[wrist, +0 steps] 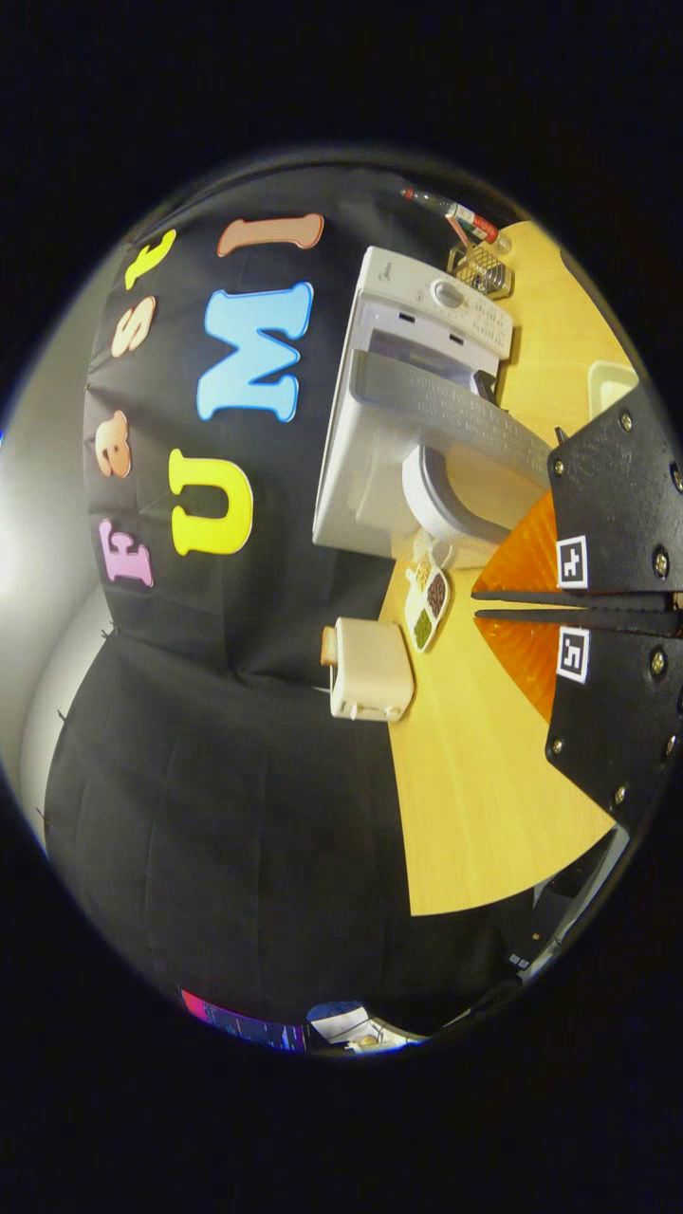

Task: Open the microwave, put the food inside, and close the microwave door.

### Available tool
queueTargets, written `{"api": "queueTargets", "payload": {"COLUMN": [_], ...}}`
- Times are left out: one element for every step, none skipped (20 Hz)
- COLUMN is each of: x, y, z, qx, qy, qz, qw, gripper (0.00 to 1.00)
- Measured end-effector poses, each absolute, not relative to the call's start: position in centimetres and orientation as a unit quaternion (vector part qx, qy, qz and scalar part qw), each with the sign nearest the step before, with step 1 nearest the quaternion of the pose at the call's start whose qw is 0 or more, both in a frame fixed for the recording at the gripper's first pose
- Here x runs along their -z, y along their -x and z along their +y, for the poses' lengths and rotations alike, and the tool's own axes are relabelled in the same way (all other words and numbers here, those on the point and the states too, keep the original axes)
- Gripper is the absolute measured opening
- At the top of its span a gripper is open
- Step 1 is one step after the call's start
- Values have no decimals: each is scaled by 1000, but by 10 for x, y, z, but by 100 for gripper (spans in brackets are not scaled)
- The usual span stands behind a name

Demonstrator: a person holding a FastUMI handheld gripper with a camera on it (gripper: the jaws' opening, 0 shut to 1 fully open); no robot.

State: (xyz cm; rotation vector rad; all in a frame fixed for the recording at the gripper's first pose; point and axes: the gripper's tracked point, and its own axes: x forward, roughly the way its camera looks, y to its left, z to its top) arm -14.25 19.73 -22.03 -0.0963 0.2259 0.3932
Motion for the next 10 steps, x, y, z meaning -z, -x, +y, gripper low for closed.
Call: {"api": "queueTargets", "payload": {"x": [218,215,213,214,214,214,215,217,219,220], "y": [133,126,118,110,101,92,84,77,68,59], "z": [185,171,160,150,140,128,118,106,96,87], "qx": [-179,-164,-152,-140,-130,-118,-106,-93,-81,-68], "qy": [48,48,47,45,42,41,40,39,38,37], "qz": [111,108,107,110,112,115,117,120,122,121], "qw": [976,979,981,983,984,985,987,988,988,990], "gripper": [1,1,1,1,1,1,1,1,1,1]}}
